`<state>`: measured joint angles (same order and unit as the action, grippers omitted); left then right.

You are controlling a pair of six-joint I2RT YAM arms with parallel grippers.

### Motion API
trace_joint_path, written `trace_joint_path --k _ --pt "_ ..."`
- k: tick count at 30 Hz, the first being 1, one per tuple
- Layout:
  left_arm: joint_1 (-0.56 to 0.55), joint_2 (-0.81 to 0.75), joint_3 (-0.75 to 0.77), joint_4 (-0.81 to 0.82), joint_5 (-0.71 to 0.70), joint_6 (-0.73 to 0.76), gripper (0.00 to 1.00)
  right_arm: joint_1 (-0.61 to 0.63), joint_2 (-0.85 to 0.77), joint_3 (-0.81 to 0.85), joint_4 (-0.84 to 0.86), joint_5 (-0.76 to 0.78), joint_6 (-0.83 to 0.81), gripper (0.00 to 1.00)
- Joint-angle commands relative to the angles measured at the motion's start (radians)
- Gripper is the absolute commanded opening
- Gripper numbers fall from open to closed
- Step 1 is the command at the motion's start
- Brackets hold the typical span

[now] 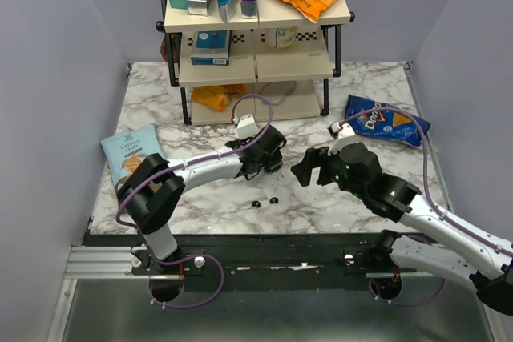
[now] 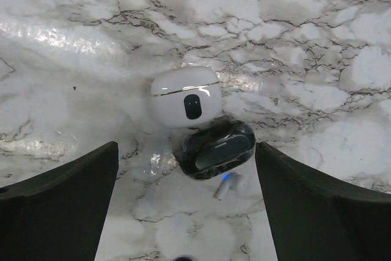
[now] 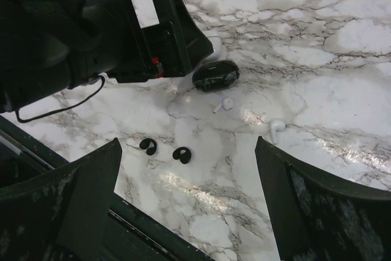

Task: Insert the wireless bluetooth earbuds into the charging case
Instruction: Pick up the charging case at the center of the board.

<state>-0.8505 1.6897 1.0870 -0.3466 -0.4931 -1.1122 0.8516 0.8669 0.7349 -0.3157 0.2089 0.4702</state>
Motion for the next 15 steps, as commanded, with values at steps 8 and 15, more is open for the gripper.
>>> trace_joint_path --k 8,15 --pt "0.024 0.159 0.140 -0.137 0.050 -0.043 0.96 0.003 -0.151 -0.017 -0.036 0.006 -0.025 1.00" --pt "0.045 0.203 0.172 -0.140 0.037 -0.058 0.92 0.003 -0.187 -0.043 -0.046 0.009 -0.025 1.00"
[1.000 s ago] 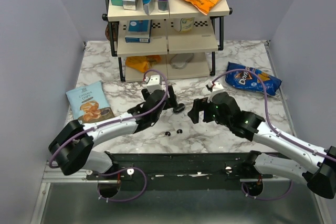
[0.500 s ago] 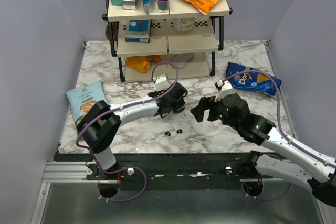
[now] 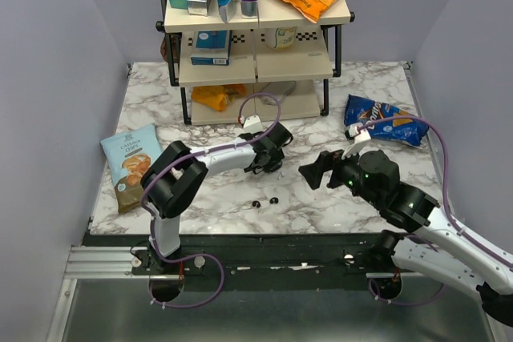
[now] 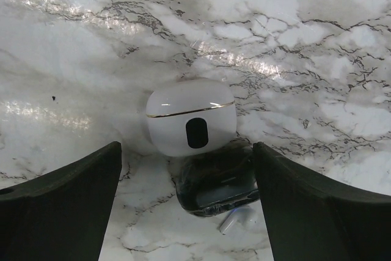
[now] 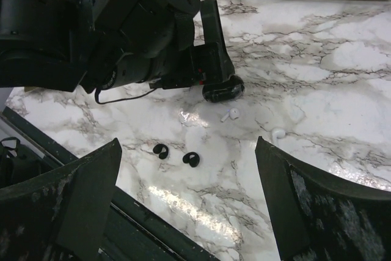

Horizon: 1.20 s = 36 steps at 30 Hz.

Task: Insert the wireless bluetooth earbuds into the charging case
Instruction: Pick up the charging case at the center of the board.

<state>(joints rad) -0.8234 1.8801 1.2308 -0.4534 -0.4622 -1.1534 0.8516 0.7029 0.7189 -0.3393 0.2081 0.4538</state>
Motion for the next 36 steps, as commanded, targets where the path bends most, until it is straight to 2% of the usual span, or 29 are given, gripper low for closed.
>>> trace_joint_path --k 1,10,19,23,31,34,36 --pt "0.021 0.014 0.033 -0.034 0.007 -0.017 0.91 0.003 -0.026 -0.029 -0.021 0.008 -0.009 1.00" --pt "0.038 0.088 0.107 -0.088 -0.006 -0.052 0.87 0.001 -0.033 -0.039 -0.020 -0.001 -0.015 1.00" --pt "0.043 0.108 0.095 -0.081 0.000 -0.068 0.80 0.001 -0.042 -0.050 -0.018 -0.003 -0.015 1.00" --pt "0.044 0.108 0.075 -0.068 0.005 -0.065 0.70 0.001 -0.040 -0.049 -0.018 -0.004 -0.017 1.00" --pt "0.047 0.096 0.021 -0.021 0.033 -0.058 0.59 0.001 -0.042 -0.047 -0.018 0.004 -0.017 1.00" --pt "0.049 0.090 0.004 -0.005 0.040 -0.052 0.47 0.001 -0.043 -0.050 -0.018 0.005 -0.017 1.00" --pt "0.049 0.076 -0.010 0.010 0.051 -0.042 0.30 0.001 -0.046 -0.050 -0.018 0.005 -0.015 1.00"
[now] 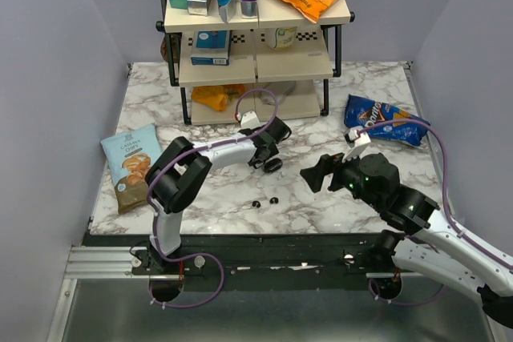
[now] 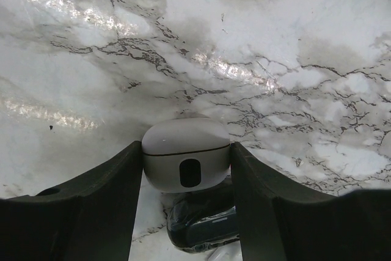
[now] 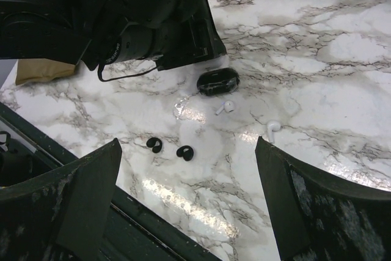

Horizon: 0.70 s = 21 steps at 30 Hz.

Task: Insert the wireless bluetooth earbuds into the charging case
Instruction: Pick up the charging case at the center of the board.

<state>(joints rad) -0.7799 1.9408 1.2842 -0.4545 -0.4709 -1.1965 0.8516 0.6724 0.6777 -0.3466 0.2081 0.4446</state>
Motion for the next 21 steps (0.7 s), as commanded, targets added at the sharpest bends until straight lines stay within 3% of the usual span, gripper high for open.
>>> trace_joint_path --k 1,2,4,12,21 --pt "0.005 0.007 -0.080 0.040 0.064 0.009 0.23 0.003 -0.017 -0.009 -0.014 0.005 -0.006 1.00" --pt "0.007 -0.003 -0.089 0.056 0.066 0.030 0.10 0.003 -0.022 -0.006 -0.015 0.005 -0.004 1.00" --pt "0.008 -0.038 -0.111 0.106 0.080 0.070 0.01 0.001 -0.030 -0.001 -0.023 0.008 -0.006 1.00" --pt "0.014 -0.306 -0.174 0.220 0.113 0.387 0.00 0.001 -0.034 0.082 -0.071 0.043 -0.029 1.00" --pt "-0.022 -0.786 -0.468 0.517 0.317 0.704 0.00 0.001 0.094 0.212 -0.083 0.005 -0.098 0.99"
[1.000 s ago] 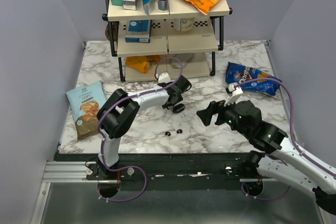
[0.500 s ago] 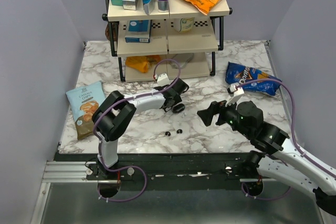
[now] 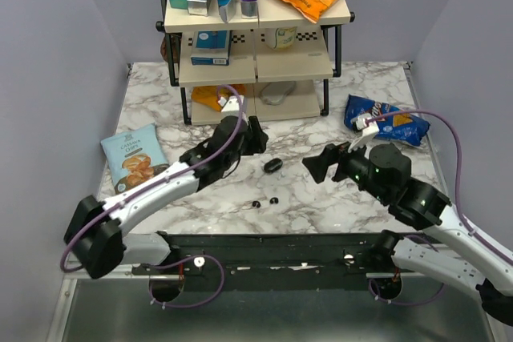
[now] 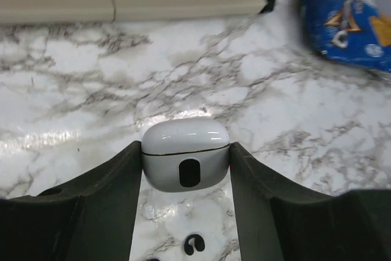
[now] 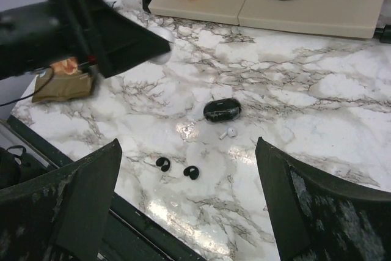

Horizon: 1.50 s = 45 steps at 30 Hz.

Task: Insert the wireless bluetooth earbuds into the charging case
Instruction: Pick up the charging case at the center of the board, then open the charging case.

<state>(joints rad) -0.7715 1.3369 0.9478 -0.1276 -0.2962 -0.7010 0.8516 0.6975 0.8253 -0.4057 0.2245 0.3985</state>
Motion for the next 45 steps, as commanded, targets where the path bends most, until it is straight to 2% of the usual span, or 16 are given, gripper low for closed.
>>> trace_joint_path --k 1,2,3,4,6,9,13,17,24,32,45 --pt "-0.044 -0.220 -0.212 0.271 0.134 0.236 0.00 0.003 0.089 0.075 -0.027 -0.034 -0.055 0.99" --pt "-0.067 -0.257 -0.265 0.334 0.126 0.342 0.00 0.001 0.120 0.087 -0.028 -0.060 -0.061 0.99" --pt "-0.151 -0.330 -0.323 0.408 0.115 0.413 0.00 0.001 0.135 0.118 -0.031 -0.089 -0.075 0.99" --pt "-0.197 -0.361 -0.434 0.551 0.059 0.484 0.00 0.003 0.151 0.135 -0.039 -0.135 -0.079 0.99" --pt "-0.320 -0.412 -0.529 0.682 0.011 0.678 0.00 0.001 0.175 0.175 -0.062 -0.163 -0.082 0.99" --pt "-0.362 -0.427 -0.641 0.839 0.037 0.812 0.00 0.001 0.166 0.184 -0.059 -0.209 -0.092 0.99" --pt "-0.397 -0.418 -0.763 1.121 0.042 0.899 0.00 0.001 0.175 0.199 -0.091 -0.290 -0.116 0.99" --pt "-0.413 -0.387 -0.767 1.152 0.055 0.982 0.00 0.001 0.215 0.198 -0.156 -0.324 -0.132 0.99" --pt "-0.433 -0.344 -0.754 1.180 0.088 1.026 0.00 0.001 0.287 0.189 -0.131 -0.399 -0.122 0.99" --pt "-0.439 -0.370 -0.754 1.119 0.077 1.035 0.00 0.009 0.365 0.207 -0.078 -0.435 -0.113 0.98" --pt "-0.445 -0.372 -0.758 1.111 0.078 1.023 0.00 0.018 0.453 0.233 -0.038 -0.468 -0.113 0.97"
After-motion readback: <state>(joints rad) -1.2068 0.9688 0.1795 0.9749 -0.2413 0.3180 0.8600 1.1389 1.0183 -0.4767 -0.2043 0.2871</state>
